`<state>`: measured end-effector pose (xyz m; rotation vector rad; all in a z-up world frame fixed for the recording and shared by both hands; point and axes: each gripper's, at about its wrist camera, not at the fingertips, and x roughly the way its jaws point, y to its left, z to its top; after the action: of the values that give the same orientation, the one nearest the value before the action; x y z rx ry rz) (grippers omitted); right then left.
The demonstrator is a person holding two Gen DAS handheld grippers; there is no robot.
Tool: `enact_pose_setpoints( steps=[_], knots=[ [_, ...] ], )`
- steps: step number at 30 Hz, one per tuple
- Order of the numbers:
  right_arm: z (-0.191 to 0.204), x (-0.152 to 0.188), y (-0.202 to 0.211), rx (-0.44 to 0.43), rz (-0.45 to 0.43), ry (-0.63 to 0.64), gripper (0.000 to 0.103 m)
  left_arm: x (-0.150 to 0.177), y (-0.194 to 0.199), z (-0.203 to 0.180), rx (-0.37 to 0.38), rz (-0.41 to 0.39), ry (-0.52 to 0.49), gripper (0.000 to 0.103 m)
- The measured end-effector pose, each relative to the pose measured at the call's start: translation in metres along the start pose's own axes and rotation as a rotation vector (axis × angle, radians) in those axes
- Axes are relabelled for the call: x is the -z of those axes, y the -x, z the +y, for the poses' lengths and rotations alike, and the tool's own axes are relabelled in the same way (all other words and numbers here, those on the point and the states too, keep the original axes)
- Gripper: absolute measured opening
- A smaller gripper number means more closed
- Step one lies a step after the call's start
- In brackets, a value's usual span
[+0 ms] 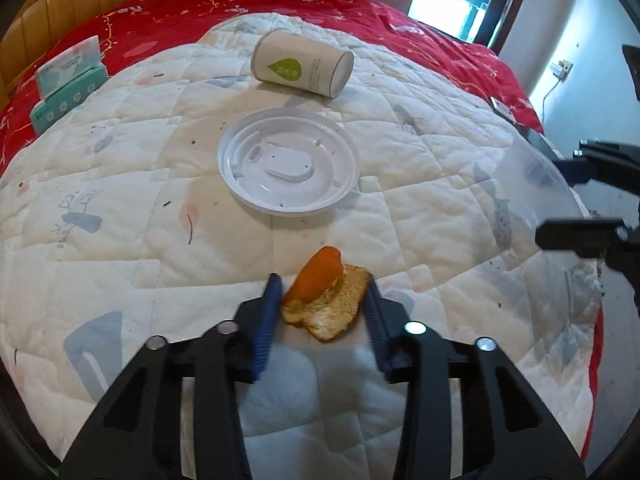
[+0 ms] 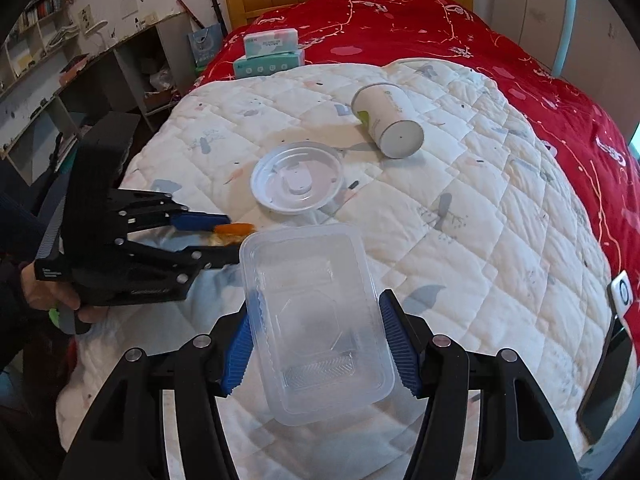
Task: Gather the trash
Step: 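Carry the food scrap with the left tool and the container with the right tool into the basket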
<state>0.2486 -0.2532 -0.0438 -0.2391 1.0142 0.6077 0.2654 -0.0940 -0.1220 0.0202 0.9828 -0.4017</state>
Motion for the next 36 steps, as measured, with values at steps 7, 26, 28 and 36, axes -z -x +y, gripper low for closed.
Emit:
enact_pose_setpoints(
  steps=[7, 26, 28, 36],
  knots=[
    [0.037, 0.011, 0.013, -0.035, -0.034, 0.014, 0.058, 0.02, 0.047, 0.006, 0.014, -0.083, 0.085, 0.028],
    [0.176, 0.022, 0.024, -0.162, -0.074, 0.093, 0.058, 0.156, 0.219, 0.085, -0.285, -0.221, 0.382, 0.028],
    [0.192, 0.019, 0.023, -0.184, -0.078, 0.102, 0.058, 0.173, 0.232, 0.097, -0.317, -0.22, 0.416, 0.028],
    [0.243, 0.01, 0.016, -0.242, -0.075, 0.141, 0.058, 0.222, 0.261, 0.127, -0.433, -0.188, 0.499, 0.028]
  ],
)
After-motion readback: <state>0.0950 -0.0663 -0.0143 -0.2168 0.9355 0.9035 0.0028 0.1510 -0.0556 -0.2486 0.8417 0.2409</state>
